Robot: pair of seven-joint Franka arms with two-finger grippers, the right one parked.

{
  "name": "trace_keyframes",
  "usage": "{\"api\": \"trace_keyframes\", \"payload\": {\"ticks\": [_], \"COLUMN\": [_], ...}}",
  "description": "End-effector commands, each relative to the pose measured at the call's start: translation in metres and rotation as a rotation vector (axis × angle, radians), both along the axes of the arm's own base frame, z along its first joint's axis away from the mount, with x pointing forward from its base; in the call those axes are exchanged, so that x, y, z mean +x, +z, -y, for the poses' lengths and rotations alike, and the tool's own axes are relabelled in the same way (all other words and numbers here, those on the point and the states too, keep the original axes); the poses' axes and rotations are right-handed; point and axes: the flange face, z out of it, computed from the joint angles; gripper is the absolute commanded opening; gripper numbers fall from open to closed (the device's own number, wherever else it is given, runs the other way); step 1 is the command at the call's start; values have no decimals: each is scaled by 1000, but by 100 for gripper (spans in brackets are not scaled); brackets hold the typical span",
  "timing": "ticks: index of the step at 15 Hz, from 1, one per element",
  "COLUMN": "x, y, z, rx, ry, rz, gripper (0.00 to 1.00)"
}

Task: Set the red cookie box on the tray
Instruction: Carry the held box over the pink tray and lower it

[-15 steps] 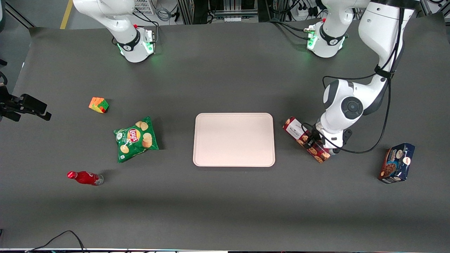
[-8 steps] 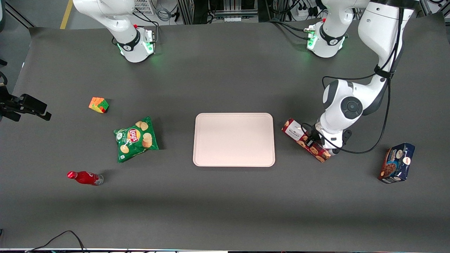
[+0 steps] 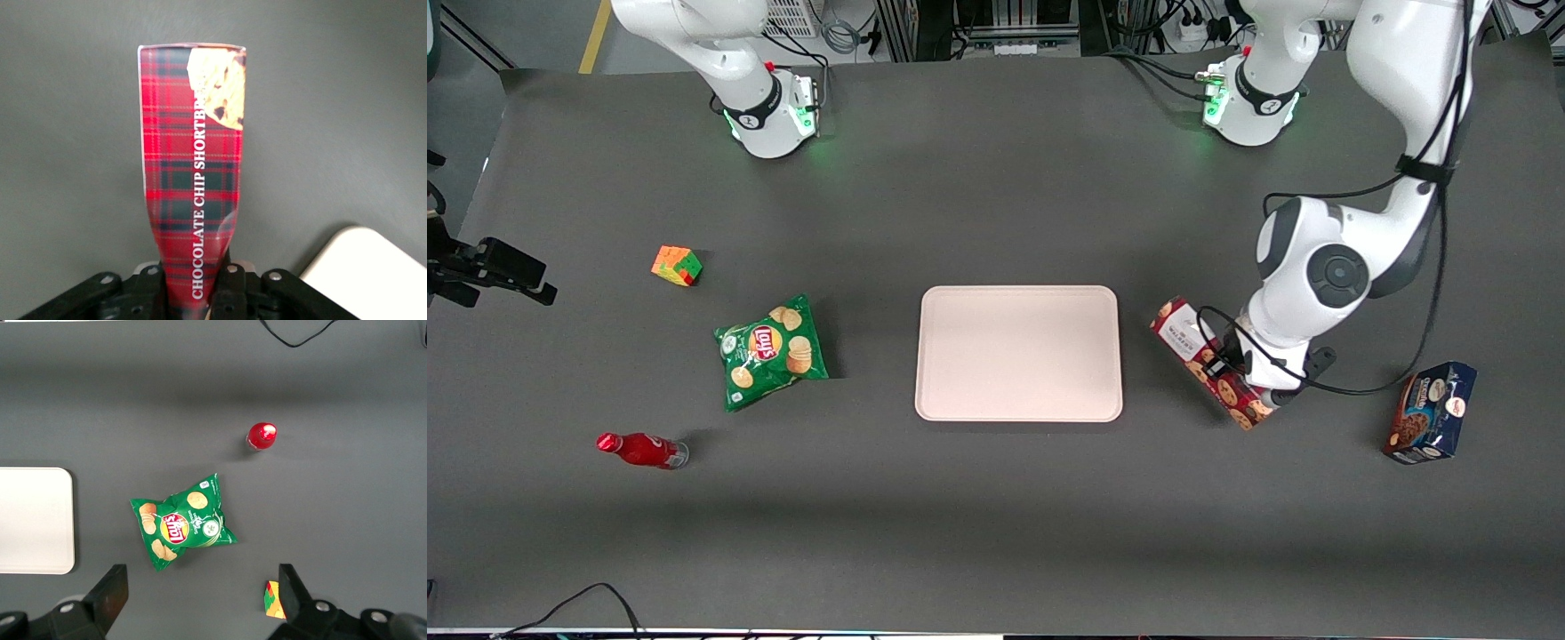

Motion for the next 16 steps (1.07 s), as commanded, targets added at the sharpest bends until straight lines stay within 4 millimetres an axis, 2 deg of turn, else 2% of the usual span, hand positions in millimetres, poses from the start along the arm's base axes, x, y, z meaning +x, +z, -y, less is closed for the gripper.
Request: {"api": "trace_keyframes", "payload": {"ticks": [1, 4, 7, 9, 11, 14, 16], "x": [27, 39, 39, 41, 38, 29, 22], "y": [70, 115, 128, 128, 125, 99, 80], "z": [3, 23, 62, 83, 118, 164, 180], "rx": [18, 26, 60, 76, 98, 93, 79], "ry": [-192, -325, -441, -484, -551, -630, -643], "rz": [10, 40, 55, 46, 35, -13, -33], "gripper": [9, 9, 9, 10, 10, 10, 10]}}
